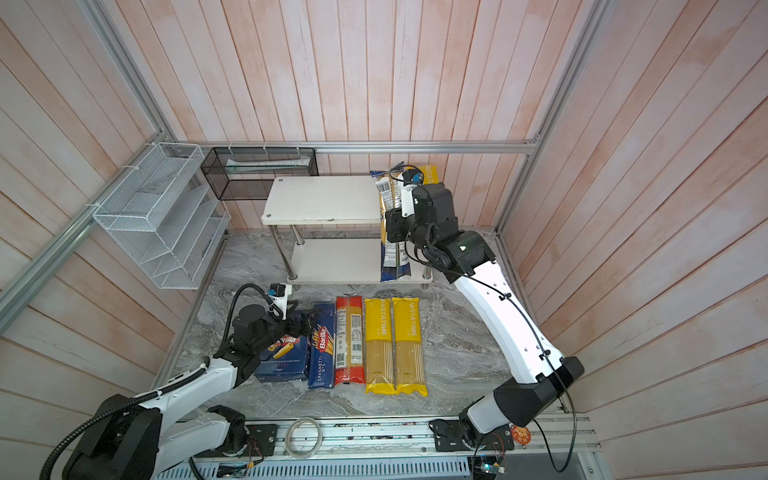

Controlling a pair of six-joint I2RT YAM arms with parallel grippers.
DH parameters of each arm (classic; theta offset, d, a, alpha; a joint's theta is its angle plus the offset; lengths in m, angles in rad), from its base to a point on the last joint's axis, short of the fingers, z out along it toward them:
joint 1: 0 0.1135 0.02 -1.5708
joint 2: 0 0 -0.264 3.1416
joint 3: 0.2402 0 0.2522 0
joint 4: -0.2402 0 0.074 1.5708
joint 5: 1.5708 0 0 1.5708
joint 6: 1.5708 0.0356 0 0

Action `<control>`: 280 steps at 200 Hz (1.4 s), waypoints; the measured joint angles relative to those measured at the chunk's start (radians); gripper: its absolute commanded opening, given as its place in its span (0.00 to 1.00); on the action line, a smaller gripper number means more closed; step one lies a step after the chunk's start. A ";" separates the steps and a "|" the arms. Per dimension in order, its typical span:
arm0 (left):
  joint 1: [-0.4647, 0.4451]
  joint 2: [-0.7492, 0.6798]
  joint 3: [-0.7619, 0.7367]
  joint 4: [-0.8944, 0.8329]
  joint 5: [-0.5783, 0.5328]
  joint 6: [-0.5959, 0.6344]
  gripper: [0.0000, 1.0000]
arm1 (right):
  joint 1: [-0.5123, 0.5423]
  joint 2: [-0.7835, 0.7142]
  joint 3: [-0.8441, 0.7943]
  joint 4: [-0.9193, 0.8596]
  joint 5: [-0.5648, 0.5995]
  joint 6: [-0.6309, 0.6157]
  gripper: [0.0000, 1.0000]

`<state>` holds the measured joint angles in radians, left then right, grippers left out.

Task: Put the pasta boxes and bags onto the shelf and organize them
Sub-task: 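Carry the spaghetti bag over the shelf top beside the yellow bag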

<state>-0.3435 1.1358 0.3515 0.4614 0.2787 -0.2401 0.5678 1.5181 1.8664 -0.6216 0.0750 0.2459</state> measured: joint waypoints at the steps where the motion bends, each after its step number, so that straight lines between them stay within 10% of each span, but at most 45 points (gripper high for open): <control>1: 0.000 0.000 0.000 0.000 0.000 0.000 1.00 | 0.000 0.001 0.002 0.000 0.000 0.000 0.03; 280: 0.000 0.001 0.000 -0.001 0.000 0.004 0.99 | -0.116 0.285 0.381 -0.017 -0.073 -0.040 0.05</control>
<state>-0.3435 1.1366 0.3515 0.4603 0.2790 -0.2363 0.4515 1.8030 2.2475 -0.6388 0.0017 0.2058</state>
